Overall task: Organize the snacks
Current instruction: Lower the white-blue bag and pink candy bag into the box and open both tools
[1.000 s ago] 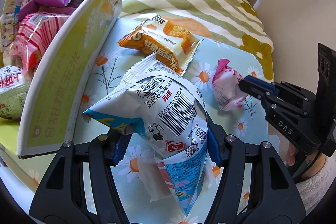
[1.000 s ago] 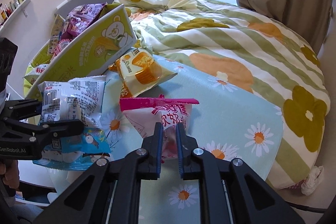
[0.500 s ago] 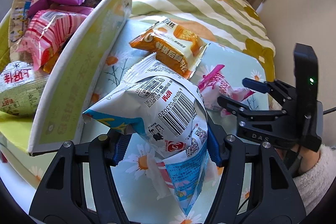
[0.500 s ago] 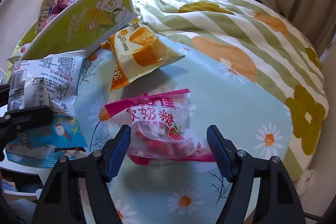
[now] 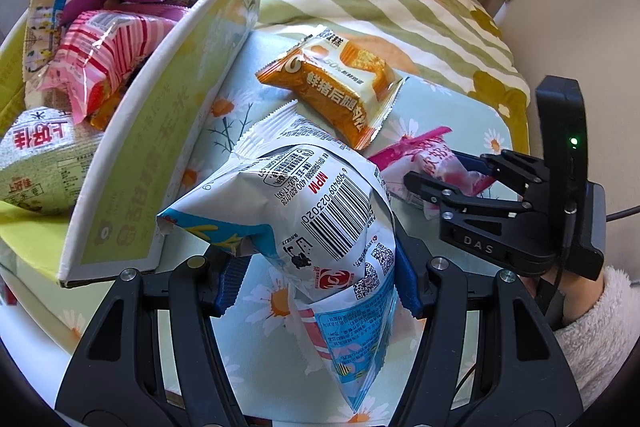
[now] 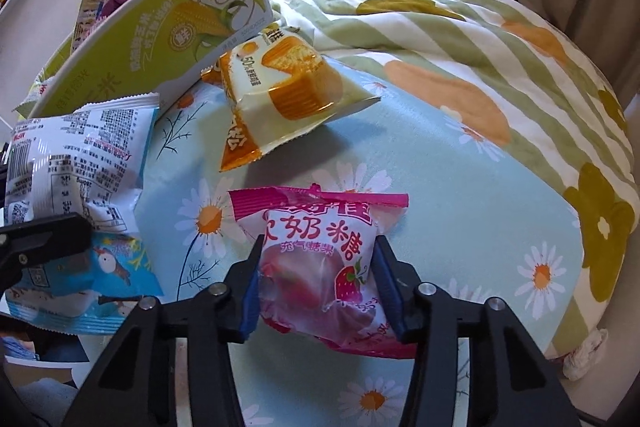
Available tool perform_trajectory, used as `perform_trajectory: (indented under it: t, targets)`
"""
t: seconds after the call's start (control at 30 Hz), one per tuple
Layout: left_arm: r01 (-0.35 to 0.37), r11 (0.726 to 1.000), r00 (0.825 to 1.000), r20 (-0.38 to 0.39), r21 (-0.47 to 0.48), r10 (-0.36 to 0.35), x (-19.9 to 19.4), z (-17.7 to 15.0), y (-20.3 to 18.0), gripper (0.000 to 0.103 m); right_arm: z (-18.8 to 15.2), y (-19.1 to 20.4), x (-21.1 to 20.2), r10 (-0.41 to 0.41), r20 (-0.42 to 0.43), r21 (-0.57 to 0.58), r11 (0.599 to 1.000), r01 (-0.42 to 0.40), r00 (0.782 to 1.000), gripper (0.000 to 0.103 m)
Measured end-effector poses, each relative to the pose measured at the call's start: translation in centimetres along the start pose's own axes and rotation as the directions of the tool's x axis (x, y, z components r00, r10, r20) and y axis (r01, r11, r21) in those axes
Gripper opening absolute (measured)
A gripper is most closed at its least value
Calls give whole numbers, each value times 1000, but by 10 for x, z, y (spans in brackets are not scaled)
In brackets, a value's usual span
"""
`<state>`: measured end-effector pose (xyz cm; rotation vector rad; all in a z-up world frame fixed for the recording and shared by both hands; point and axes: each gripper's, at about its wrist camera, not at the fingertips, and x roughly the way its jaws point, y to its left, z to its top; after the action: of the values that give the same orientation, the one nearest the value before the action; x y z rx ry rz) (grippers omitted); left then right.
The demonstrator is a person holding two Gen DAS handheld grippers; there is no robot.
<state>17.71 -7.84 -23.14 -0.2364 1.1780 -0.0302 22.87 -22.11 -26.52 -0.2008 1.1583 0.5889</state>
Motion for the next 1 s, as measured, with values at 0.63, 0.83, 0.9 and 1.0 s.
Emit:
perform_trajectory:
  t: [0.63, 0.83, 0.9, 1.0]
  targets:
    - [56, 998, 971, 233, 29, -61, -140, 35, 22, 59, 51, 64, -167, -1, 236, 42, 999, -9, 972, 45]
    - [13, 1000, 961, 278, -8, -10, -180, 49, 81, 59, 79, 110, -182, 37, 280, 26, 999, -47, 959, 45]
    - [-4, 1000, 962, 272, -17, 8, -186, 54, 104, 59, 89, 125, -182, 59, 293, 24, 997, -69, 954, 45]
    - [-26, 1000, 966, 256, -17, 30, -188, 62, 140, 59, 105, 147, -174, 75, 300, 25, 996, -86, 951, 45]
